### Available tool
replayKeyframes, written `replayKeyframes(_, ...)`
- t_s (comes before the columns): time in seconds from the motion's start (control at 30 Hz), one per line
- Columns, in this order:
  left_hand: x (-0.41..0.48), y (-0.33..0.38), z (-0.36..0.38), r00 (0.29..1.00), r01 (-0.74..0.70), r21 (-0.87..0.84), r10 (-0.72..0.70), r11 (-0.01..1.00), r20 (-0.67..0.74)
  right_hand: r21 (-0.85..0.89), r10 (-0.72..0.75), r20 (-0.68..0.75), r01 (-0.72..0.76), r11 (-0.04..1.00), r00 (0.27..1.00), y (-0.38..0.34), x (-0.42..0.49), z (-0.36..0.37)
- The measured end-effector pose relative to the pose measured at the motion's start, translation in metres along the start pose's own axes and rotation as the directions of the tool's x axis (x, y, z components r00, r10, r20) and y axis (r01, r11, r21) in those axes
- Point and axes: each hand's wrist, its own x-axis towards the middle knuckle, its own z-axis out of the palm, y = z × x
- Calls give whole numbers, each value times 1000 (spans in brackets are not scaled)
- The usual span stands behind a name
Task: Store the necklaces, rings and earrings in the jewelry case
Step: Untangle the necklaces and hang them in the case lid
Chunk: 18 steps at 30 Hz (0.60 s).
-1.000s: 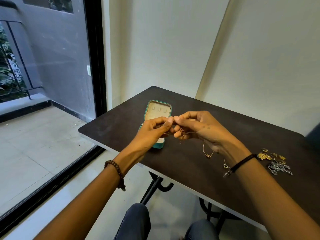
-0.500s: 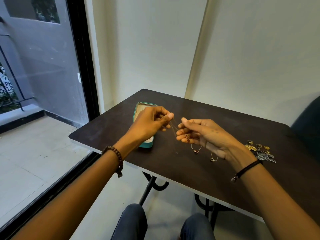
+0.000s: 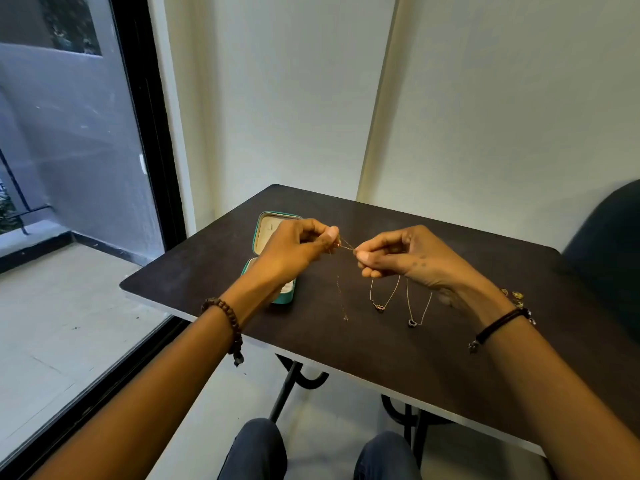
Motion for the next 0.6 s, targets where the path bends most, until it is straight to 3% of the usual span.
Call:
replayKeyframes(0.13,-4,5,5,977,210,-346,-186,914,102,32,-10,-34,11,999,999,-4,3,-2)
replayKeyframes(0.27,-8,5,10,933,359,-501,-313,787,178,123,16,-49,-10,992,999,-7,6,-5)
replayKeyframes(0.4,-11,3,10,910,414,-535,-327,736,255,64,41,-84,-35,997,996,-11,9,-4)
replayKeyframes(0.6,-15,2,7,939,340,-467,-263,817,223,76,56,-113,-47,996,992,-14,14,0)
